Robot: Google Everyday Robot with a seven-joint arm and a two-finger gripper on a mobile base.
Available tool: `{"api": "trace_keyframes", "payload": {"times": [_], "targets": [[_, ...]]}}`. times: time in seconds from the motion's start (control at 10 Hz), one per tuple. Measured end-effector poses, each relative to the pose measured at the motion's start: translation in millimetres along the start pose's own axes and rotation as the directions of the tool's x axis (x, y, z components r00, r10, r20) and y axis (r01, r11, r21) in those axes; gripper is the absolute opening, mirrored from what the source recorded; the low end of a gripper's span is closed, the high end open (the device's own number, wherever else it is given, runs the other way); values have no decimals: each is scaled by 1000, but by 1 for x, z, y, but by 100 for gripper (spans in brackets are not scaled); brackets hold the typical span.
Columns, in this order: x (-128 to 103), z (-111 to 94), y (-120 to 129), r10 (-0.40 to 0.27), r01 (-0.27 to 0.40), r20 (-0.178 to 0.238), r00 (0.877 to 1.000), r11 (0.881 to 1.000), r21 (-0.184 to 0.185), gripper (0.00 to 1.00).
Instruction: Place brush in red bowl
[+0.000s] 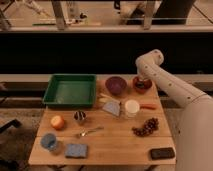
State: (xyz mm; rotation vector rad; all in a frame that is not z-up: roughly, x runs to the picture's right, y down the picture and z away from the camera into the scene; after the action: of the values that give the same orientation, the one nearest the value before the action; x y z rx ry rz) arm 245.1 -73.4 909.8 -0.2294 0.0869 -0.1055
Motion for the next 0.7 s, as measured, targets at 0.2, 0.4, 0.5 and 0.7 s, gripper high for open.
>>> {"api": "trace_keyframes", "payload": {"times": [0.2, 0.4, 0.5, 0.7], "targets": [[0, 0, 0, -1, 1, 0, 1000, 1000, 0, 77], [-1, 1, 1, 2, -2, 4, 1000, 1000, -4, 80], [0, 2, 5, 2, -2, -4, 1000, 1000, -9, 80], [8, 4, 12, 6, -7, -22, 1000, 1000, -14, 80]]}}
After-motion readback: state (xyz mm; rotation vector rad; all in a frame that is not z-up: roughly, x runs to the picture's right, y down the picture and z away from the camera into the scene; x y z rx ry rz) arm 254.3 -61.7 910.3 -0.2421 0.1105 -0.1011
